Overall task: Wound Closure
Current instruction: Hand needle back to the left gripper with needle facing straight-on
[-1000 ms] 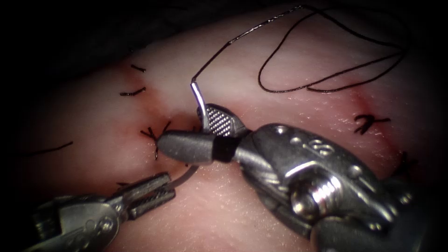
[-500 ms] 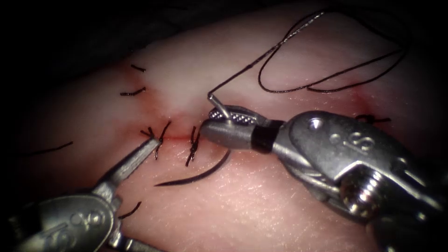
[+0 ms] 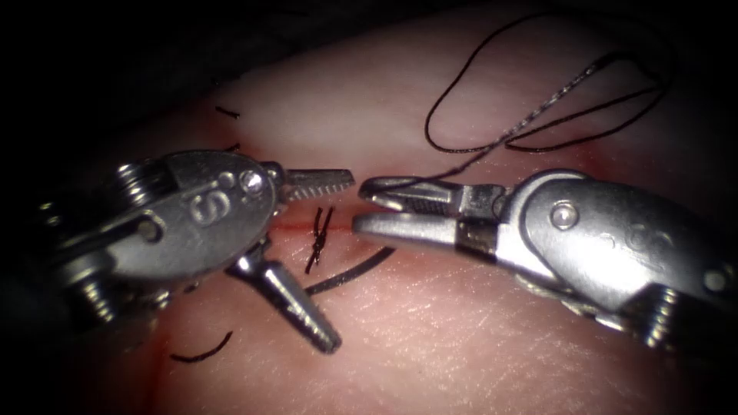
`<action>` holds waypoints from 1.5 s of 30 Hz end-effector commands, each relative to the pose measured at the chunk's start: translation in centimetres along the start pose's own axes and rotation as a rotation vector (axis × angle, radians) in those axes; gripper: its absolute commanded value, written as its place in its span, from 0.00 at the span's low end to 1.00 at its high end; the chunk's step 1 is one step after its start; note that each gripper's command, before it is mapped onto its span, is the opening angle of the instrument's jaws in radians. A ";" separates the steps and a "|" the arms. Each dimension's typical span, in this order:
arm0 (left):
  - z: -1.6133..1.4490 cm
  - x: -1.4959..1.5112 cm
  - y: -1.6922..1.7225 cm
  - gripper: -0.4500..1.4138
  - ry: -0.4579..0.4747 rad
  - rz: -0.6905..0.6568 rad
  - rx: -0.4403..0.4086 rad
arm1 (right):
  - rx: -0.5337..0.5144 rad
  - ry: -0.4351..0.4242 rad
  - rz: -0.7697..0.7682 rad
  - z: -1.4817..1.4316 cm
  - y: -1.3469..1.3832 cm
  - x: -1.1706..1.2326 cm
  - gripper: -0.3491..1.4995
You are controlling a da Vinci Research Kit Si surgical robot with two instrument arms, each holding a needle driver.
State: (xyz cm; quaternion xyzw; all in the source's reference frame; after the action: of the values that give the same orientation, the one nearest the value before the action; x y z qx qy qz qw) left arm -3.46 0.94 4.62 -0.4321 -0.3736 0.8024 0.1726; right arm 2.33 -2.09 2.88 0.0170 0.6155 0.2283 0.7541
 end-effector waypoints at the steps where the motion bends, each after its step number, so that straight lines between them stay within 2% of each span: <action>1: 0.00 0.09 -0.12 0.74 -0.014 -0.010 -0.036 | 0.005 0.023 -0.025 0.11 0.07 0.06 0.00; 2: 0.00 0.09 -0.12 0.74 -0.014 -0.010 -0.036 | 0.005 0.023 -0.025 0.11 0.07 0.06 0.00; 5: 0.01 0.10 -0.18 0.72 -0.038 -0.043 -0.105 | -0.017 0.063 -0.051 0.07 0.07 0.09 0.00; 8: 0.06 0.11 -0.24 0.58 -0.077 -0.087 -0.148 | 0.000 0.082 -0.087 0.08 0.05 0.11 0.00; 10: 0.11 0.13 -0.29 0.39 -0.132 -0.099 -0.179 | 0.010 0.097 -0.104 0.07 0.03 0.12 0.00; 19: 0.27 0.11 -0.43 0.41 -0.163 -0.115 -0.174 | 0.015 0.113 -0.127 0.06 0.00 0.15 0.00; 21: 0.28 0.06 -0.47 0.28 -0.181 -0.143 -0.177 | 0.016 0.114 -0.133 0.05 -0.01 0.15 0.00; 22: 0.27 0.05 -0.48 0.17 -0.185 -0.152 -0.178 | 0.016 0.114 -0.133 0.05 -0.01 0.15 0.00; 23: 0.26 0.03 -0.49 0.00 -0.189 -0.173 -0.187 | 0.017 0.114 -0.133 0.05 0.00 0.15 0.00; 28: 0.17 -0.01 -0.55 0.00 -0.175 -0.225 -0.223 | 0.014 0.126 -0.133 0.02 0.00 0.14 0.00; 29: 0.16 0.00 -0.55 0.00 -0.144 -0.227 -0.233 | 0.004 0.137 -0.133 0.02 0.00 0.14 0.03; 30: 0.14 0.00 -0.56 0.00 -0.121 -0.229 -0.234 | -0.014 0.153 -0.061 0.01 -0.01 0.14 0.25; 32: 0.11 0.01 -0.56 0.00 -0.064 -0.238 -0.225 | -0.078 0.165 0.028 -0.01 -0.03 0.13 0.58; 34: 0.08 0.00 -0.56 0.00 -0.020 -0.237 -0.185 | -0.182 0.149 0.125 -0.01 -0.06 0.12 0.82; 35: 0.07 0.00 -0.55 0.00 0.017 -0.235 -0.166 | -0.243 0.129 0.163 -0.02 -0.08 0.11 0.88; 36: 0.06 0.00 -0.55 0.00 0.076 -0.252 -0.131 | -0.312 0.112 0.189 -0.01 -0.12 0.09 0.91; 39: 0.04 -0.01 -0.54 0.00 0.201 -0.296 -0.035 | -0.391 0.075 0.253 0.00 -0.23 0.04 0.91; 45: 0.04 -0.10 -0.47 0.00 0.315 -0.317 0.002 | -0.507 0.034 0.310 0.01 -0.30 0.05 0.79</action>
State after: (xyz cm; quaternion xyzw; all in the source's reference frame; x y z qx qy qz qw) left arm -3.41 1.04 5.04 -0.4895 -0.4036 0.6860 0.3562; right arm 2.32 -2.43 2.76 -0.0806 0.5369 0.4918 0.6807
